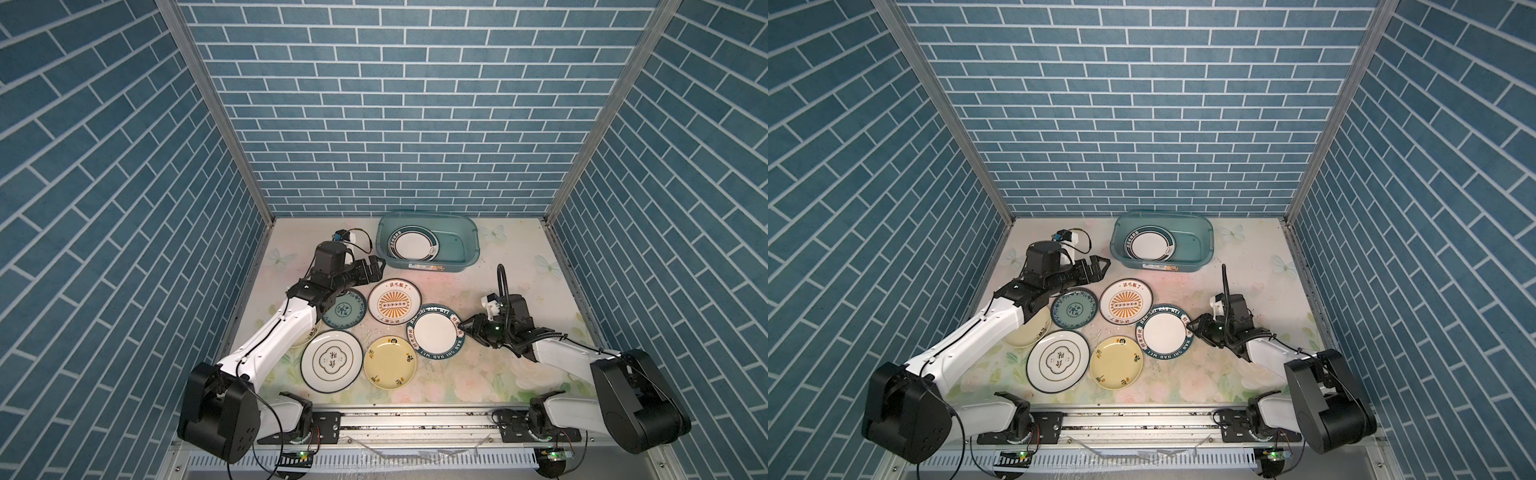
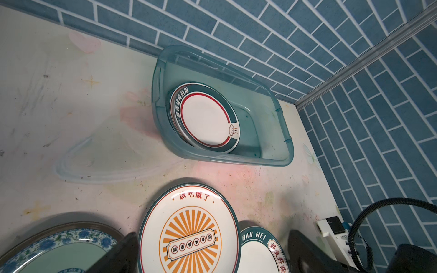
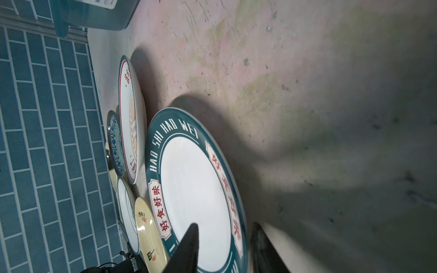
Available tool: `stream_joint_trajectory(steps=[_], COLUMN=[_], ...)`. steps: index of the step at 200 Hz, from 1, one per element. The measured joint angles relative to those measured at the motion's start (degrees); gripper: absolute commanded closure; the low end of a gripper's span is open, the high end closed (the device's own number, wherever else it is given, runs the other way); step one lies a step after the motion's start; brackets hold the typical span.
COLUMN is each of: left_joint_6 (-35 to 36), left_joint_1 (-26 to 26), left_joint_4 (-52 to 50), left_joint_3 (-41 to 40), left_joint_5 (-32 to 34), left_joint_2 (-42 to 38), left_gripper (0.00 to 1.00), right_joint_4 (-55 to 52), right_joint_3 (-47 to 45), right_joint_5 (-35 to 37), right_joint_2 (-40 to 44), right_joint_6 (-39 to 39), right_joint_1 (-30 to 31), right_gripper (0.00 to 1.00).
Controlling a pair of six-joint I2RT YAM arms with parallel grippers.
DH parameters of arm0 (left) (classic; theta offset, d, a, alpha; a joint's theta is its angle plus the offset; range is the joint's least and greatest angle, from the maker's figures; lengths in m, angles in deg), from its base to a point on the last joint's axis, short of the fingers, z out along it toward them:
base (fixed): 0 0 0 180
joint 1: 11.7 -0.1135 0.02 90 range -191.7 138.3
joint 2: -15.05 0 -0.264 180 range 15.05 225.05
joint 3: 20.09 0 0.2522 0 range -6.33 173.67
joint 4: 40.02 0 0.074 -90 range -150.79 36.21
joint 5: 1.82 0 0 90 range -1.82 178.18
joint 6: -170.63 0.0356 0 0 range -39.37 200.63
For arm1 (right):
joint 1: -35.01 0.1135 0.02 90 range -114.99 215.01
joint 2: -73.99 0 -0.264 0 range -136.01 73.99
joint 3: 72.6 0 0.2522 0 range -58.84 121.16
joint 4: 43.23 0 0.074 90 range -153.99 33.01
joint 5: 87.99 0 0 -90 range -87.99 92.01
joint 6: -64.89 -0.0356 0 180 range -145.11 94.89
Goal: Place the plates into the plastic bin on the countertop
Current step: Pick up the plate from the center of the table.
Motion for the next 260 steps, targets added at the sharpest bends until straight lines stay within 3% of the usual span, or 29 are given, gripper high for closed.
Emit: stream_joint_trajectory(steps=[100,156,260], left_joint_6=[-6.0,-6.7,-7.1], left_joint_1=[-0.1,-0.1,-0.1], left_joint_4=[9.6,10.7,11.3], left_joint_3=[-2.4,-2.5,-2.9], left_joint_5=[-6.8,-7.1,-7.1], left_joint_2=[8.0,8.0,8.0], left_gripper=[0.0,0.0,0.0], right_joint_4=[7.2,4.7,-14.9], right_joint_3=[-1.7,-1.7,1.3], right_joint_5=[-0.5,1.5,11.8], right_joint_2=[-2.8,1.4,19.8], right_joint_6=[-2.5,-2.5,-1.4], right_joint_1=[0.3,0.3,0.1], right_gripper=[0.97,1.0,1.0])
